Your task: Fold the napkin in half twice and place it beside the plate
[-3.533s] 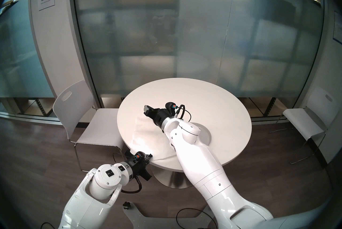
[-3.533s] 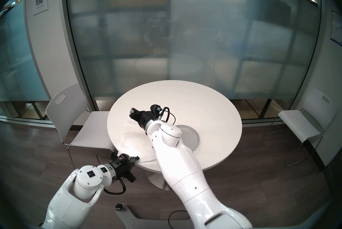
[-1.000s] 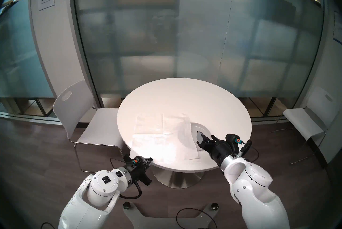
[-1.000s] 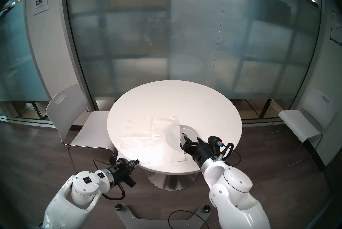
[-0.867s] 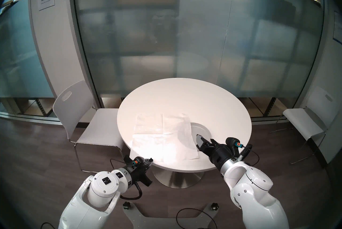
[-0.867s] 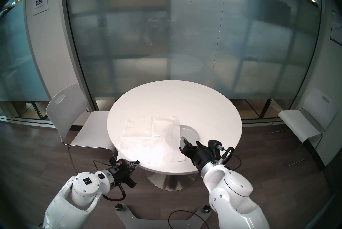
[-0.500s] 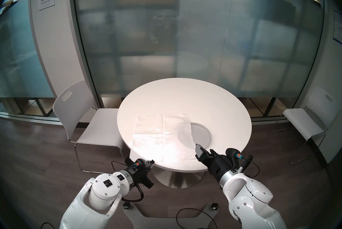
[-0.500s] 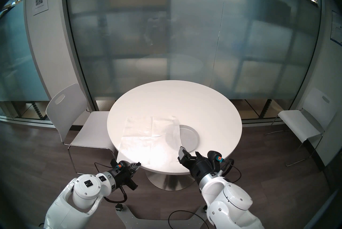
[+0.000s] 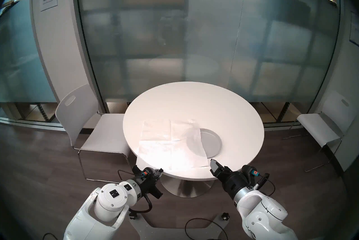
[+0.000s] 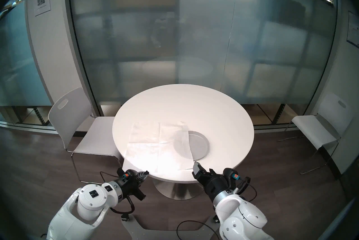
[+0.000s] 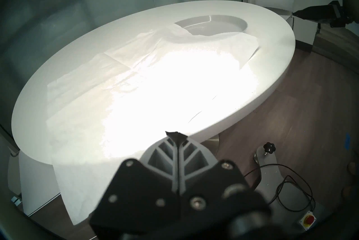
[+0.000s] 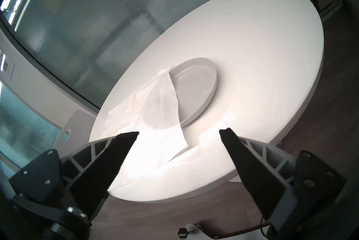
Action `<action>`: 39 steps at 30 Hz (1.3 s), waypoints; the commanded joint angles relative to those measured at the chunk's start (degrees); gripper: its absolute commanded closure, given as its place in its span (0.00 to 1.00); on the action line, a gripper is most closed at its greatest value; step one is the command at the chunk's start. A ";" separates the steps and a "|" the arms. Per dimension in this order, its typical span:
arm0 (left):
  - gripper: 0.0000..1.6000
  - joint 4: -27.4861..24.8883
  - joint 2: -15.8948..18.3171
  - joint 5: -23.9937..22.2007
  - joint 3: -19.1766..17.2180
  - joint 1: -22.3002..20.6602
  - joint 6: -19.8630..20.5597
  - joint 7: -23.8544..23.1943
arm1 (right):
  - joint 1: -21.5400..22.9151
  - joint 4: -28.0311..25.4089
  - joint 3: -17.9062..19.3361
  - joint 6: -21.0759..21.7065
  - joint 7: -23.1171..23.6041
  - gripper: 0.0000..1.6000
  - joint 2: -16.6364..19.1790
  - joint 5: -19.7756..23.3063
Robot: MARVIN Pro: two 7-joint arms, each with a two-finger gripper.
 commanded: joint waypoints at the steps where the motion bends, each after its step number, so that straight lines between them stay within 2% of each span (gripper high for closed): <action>1: 1.00 -1.47 0.28 0.26 0.08 -0.33 -0.06 -0.03 | 4.03 1.06 -0.37 2.34 1.05 0.00 0.99 0.77; 7: 1.00 -1.54 0.41 0.15 0.17 -0.31 -0.07 0.13 | 7.31 2.55 -0.49 6.17 1.12 0.00 2.64 0.34; 12: 1.00 -1.63 0.48 -0.01 0.08 -0.22 -0.03 0.30 | 9.38 3.97 -0.32 7.71 1.39 0.00 2.50 1.14; 24: 1.00 -1.68 0.89 -0.38 -0.12 -0.28 -0.20 0.40 | 14.11 8.92 -0.56 9.31 2.06 0.00 2.22 1.84; 39: 1.00 -2.13 1.29 -0.63 -0.47 0.19 -0.14 0.63 | 18.05 12.62 -3.58 10.61 3.53 0.00 2.12 1.04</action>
